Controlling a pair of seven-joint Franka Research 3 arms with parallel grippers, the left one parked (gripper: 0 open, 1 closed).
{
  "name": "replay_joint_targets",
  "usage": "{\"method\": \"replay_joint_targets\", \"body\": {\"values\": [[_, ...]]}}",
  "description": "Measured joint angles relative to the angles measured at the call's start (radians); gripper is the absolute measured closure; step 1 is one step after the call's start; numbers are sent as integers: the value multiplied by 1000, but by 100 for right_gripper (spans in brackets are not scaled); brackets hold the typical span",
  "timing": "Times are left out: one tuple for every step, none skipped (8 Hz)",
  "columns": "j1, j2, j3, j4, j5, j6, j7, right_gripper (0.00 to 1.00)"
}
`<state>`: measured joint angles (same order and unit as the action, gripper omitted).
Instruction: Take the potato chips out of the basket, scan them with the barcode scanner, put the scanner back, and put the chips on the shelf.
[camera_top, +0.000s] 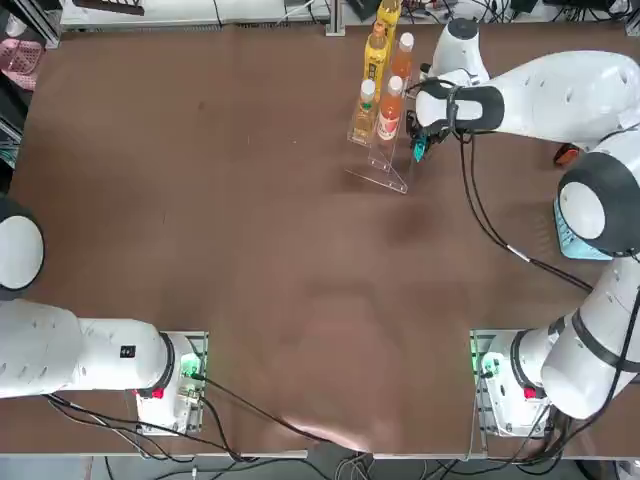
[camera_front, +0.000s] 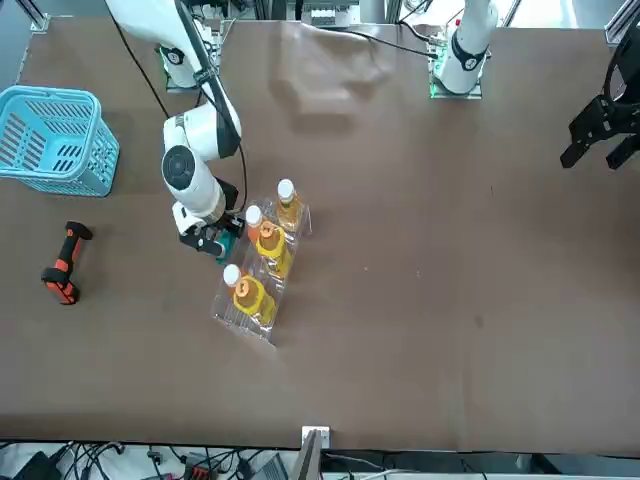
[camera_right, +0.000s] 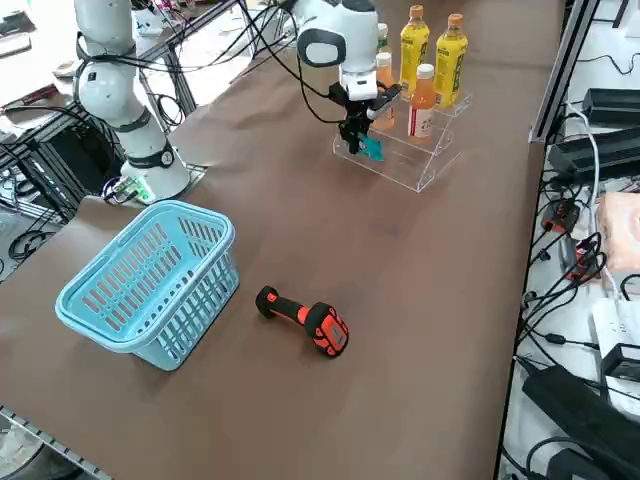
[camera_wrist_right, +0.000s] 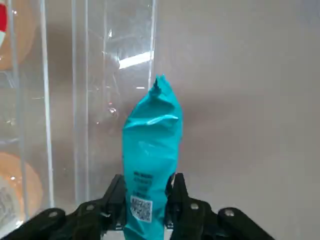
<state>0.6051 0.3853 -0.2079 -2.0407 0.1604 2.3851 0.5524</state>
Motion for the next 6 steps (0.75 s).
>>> {"method": "replay_joint_targets", "body": {"values": [[-21, 0, -8, 0, 0, -1, -62, 67], [-66, 0, -13, -1, 0, -3, -160, 67], [-122, -1, -17, -5, 0, -5, -272, 67], [-181, -1, -19, -13, 0, -7, -378, 67], [-227, -1, -20, -22, 0, -7, -460, 67], [-261, -1, -20, -30, 0, -7, -519, 65]]}}
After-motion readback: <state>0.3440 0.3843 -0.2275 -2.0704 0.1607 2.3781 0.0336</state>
